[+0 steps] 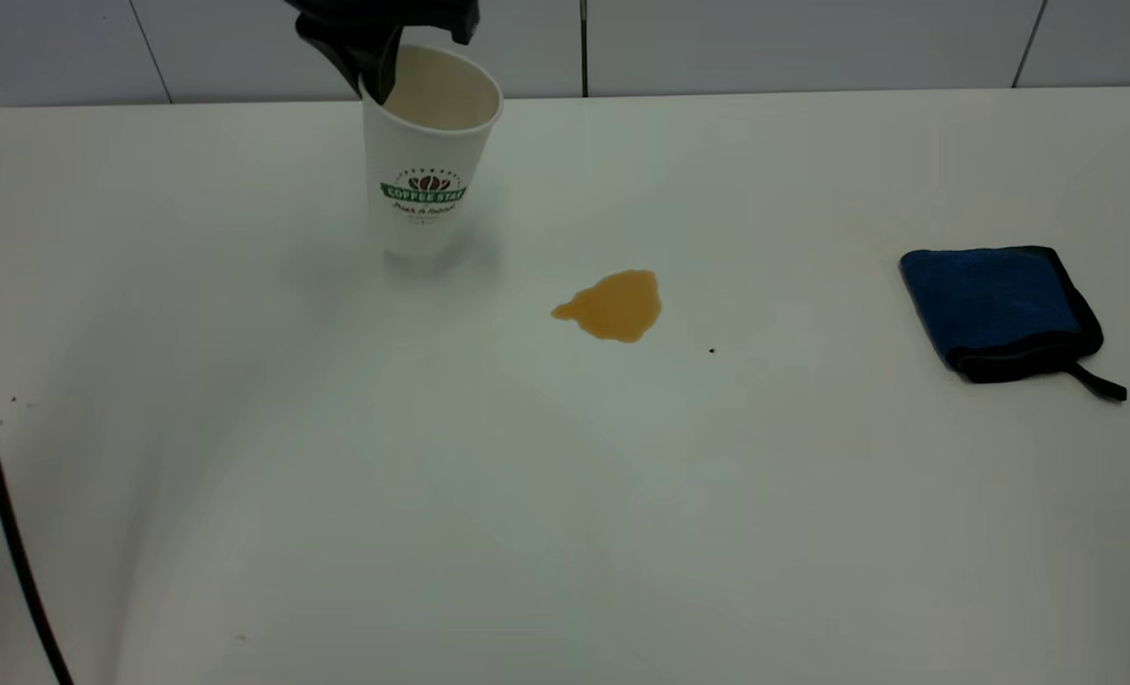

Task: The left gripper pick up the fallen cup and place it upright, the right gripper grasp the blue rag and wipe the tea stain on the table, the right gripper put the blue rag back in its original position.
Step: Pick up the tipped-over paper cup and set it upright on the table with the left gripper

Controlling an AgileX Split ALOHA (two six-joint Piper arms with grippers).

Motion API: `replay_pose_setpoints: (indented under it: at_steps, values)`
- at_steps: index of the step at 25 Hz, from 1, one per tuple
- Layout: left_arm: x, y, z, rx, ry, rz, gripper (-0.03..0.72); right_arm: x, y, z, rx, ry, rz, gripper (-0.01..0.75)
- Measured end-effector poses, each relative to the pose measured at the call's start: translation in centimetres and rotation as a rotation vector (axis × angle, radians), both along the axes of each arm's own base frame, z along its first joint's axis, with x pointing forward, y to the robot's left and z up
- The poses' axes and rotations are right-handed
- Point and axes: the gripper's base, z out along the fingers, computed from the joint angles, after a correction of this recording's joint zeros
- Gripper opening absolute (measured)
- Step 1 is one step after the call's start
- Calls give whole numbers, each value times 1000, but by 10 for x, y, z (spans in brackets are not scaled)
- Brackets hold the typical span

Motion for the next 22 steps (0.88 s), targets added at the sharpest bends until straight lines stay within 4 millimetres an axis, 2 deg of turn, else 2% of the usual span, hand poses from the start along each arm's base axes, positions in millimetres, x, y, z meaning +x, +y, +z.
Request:
replay_pose_setpoints:
  at_steps: [6,14,22]
  values:
    - [11,23,-10,-196,53,-88,7,0,0,0,0,0,0,545]
    - [13,26,-42,-179,91,-171,7,0,0,0,0,0,0,545]
    - [16,26,-48,-170,62,-192,24,0,0,0,0,0,0,545]
